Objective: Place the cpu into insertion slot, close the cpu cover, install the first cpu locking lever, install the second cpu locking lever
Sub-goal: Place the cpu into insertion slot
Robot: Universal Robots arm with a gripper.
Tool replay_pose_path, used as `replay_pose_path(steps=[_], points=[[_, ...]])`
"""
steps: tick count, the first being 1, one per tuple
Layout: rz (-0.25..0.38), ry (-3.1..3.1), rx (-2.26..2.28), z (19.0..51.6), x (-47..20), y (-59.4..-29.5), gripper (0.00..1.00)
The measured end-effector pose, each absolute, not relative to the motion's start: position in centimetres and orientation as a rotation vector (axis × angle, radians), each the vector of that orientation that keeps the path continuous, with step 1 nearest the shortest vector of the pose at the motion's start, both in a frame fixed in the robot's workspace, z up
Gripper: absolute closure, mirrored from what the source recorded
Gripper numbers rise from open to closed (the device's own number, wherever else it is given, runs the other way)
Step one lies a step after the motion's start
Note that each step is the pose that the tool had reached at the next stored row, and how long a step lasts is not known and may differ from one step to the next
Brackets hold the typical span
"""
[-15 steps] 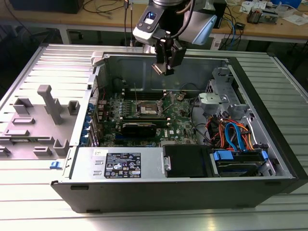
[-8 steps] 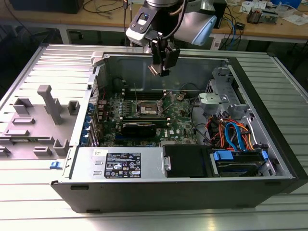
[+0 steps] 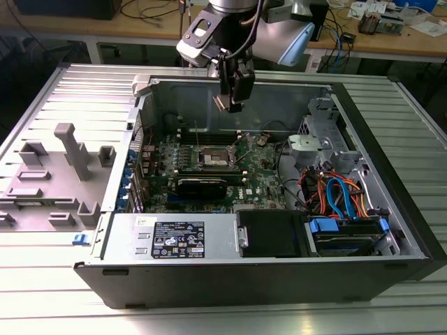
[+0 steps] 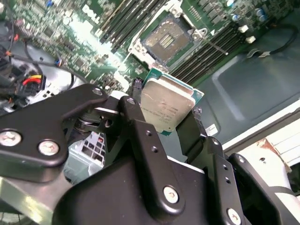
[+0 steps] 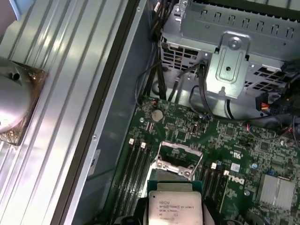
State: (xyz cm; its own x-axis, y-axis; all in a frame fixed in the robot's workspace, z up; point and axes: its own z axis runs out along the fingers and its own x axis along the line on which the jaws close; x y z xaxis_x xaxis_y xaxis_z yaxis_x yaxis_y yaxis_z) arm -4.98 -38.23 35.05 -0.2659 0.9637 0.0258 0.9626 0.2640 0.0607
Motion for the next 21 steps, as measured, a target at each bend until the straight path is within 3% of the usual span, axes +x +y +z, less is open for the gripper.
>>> replay_pose_path(steps=[21], points=[[0.093, 2.257, 2.158, 34.00, -4.97, -37.95, 0.45]])
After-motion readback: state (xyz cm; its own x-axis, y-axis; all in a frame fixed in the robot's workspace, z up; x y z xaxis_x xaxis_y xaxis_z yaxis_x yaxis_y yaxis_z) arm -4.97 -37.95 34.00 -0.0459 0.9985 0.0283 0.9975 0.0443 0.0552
